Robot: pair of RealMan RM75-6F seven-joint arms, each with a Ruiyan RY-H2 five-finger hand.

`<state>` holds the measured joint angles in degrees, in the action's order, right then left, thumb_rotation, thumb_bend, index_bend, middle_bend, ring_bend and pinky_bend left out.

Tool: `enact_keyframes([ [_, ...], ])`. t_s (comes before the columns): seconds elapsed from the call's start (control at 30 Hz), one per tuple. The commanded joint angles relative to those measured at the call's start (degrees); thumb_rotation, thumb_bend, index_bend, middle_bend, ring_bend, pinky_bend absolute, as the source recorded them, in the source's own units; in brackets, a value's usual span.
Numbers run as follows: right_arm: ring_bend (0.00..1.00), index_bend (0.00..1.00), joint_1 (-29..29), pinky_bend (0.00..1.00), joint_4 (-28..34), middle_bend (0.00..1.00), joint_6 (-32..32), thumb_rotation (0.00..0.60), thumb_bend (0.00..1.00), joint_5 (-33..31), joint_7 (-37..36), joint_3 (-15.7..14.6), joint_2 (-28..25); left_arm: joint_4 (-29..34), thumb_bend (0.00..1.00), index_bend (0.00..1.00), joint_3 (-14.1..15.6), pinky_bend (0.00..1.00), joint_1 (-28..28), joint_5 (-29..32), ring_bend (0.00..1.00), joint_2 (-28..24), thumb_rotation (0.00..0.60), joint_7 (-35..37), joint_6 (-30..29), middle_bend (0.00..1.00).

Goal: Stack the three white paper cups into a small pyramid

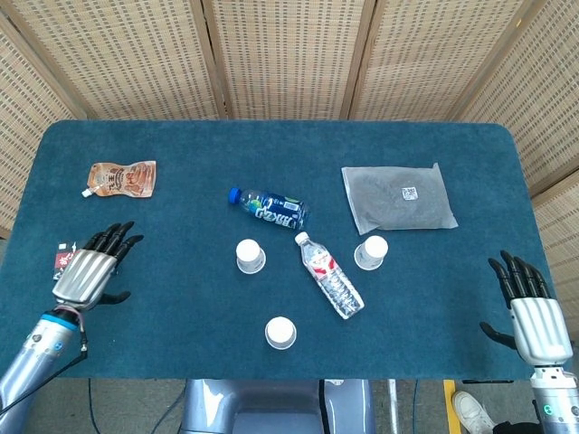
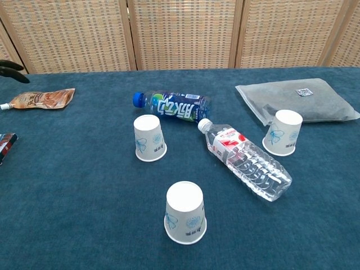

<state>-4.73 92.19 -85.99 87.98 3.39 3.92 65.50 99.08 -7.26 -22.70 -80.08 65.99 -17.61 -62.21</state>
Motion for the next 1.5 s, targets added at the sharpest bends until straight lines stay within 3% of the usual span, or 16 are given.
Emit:
enact_keyframes([
  [0.03, 0.00, 0.08, -0.25, 0.14, -0.24, 0.00, 0.50, 0.600, 0.14, -0.47, -0.09, 0.18, 0.14, 0.56, 0.17, 0.14, -2.32, 0.14, -4.78, 4.61, 0.00, 3.66, 0.600, -5.54, 4.25, 0.00],
  [0.4, 0.00, 0.09, -1.15, 0.14, -1.67, 0.00, 2.90, 0.600, 0.14, -2.76, -1.16, 0.73, 0.58, -1.19, 0.18, 0.14, -5.30, 0.14, -13.71, 16.63, 0.00, 11.46, 0.600, -15.40, 9.19, 0.00],
  [0.7, 0.00, 0.09, -1.76, 0.15, -3.62, 0.00, 5.31, 0.600, 0.14, -5.57, -2.37, 1.25, 1.06, -7.44, 0.18, 0.16, -6.78, 0.14, -21.27, 26.07, 0.00, 19.15, 0.600, -19.73, 11.90, 0.00],
  [1.17, 0.00, 0.09, -1.16, 0.15, -4.88, 0.00, 5.54, 0.600, 0.14, -6.92, -4.89, 1.33, 0.57, -15.44, 0.18, 0.19, -7.65, 0.14, -29.12, 31.64, 0.00, 28.85, 0.600, -22.05, 12.27, 0.00],
  [1.5, 0.00, 0.09, -0.88, 0.15, -4.99, 0.00, 4.88, 0.600, 0.14, -6.36, -7.08, 1.39, -0.03, -18.01, 0.20, 0.35, -6.12, 0.14, -31.74, 36.36, 0.00, 32.33, 0.600, -25.42, 9.86, 0.00],
])
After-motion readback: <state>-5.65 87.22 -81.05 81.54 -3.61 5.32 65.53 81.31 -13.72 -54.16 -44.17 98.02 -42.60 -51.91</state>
